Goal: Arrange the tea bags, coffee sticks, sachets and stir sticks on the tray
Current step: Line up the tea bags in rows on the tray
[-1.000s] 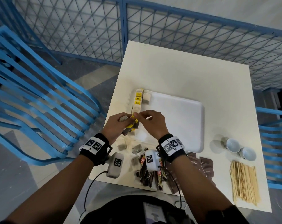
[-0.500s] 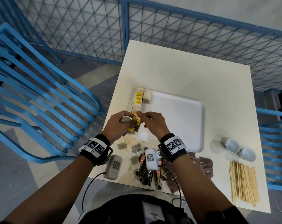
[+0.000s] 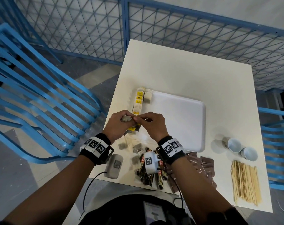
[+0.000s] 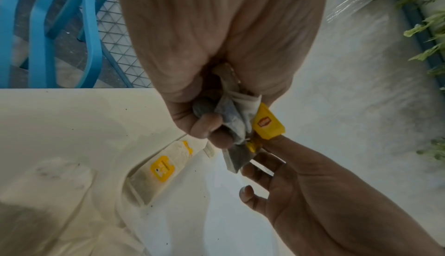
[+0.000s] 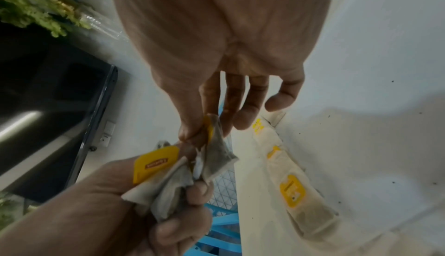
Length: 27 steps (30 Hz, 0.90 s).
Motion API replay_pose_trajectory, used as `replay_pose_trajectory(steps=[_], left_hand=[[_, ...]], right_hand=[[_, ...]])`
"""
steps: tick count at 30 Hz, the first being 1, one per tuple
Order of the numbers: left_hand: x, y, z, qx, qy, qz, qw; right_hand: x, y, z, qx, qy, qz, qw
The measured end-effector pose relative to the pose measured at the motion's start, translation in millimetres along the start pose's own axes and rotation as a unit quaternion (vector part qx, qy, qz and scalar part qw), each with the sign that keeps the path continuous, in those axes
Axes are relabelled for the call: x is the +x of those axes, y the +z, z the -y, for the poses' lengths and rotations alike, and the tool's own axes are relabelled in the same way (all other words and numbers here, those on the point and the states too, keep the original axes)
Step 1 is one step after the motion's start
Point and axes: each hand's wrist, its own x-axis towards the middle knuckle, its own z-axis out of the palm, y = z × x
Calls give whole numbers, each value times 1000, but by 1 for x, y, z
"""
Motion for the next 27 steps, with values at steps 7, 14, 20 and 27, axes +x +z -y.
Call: replay_pose_trajectory(steps=[7,14,20,27], left_hand=[[0,1,2,6,3,-1,1000],[1,-1,-1,-1,4,14,1000],[1,1,-2,6,14,6,1000],[-1,-1,-1,12,18,6,1000]], right_hand=[[-1,1,-1,29,6,-17,999],[-2,4,-5,85,35,-33,995],[-8,2,-3,160,49,-38,985],[-3,-4,-5,129,125,-36,983]])
